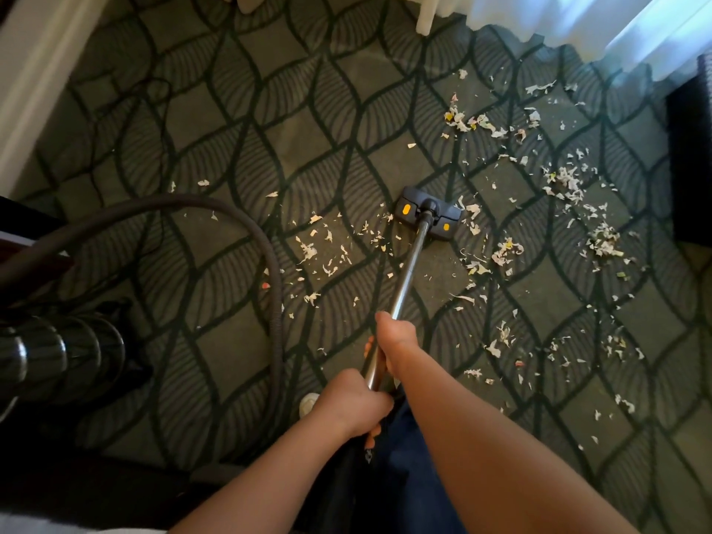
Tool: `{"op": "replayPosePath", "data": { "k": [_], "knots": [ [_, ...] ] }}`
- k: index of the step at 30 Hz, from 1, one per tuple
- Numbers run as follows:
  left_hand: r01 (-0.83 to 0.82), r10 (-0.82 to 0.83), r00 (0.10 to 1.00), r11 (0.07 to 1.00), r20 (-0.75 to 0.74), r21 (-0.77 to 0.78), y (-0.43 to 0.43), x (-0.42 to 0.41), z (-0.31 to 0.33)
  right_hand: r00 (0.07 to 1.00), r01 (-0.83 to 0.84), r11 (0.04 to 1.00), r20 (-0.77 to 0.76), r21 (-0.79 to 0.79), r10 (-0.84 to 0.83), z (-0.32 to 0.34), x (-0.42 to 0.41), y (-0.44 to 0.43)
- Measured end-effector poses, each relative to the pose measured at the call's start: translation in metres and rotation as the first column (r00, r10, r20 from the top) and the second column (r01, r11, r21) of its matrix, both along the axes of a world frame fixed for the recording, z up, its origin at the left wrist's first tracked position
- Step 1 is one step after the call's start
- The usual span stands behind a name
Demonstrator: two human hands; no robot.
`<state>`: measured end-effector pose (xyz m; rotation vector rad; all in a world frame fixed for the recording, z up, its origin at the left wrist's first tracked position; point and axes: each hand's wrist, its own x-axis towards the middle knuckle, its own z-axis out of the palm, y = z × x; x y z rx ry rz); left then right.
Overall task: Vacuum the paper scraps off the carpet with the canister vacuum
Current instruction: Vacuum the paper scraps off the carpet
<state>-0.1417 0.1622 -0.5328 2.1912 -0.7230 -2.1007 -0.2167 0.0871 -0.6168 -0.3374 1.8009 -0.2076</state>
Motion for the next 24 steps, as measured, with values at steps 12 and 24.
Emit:
{"op": "replayPosePath", "data": {
  "k": [12, 24],
  "knots": [
    [0.083, -0.080, 0.992, 0.996, 0.102, -0.024, 0.039, 0.036, 0.003, 0.996, 0.035, 0.999, 0.079, -0.004, -0.034, -0.004, 0.036, 0.040],
    [0.013, -0.008, 0.997, 0.998, 0.073, -0.068, 0.088, 0.051, 0.000, 0.997, 0.034, 0.997, 0.065, -0.074, -0.029, -0.001, 0.055, 0.087]
  ]
}}
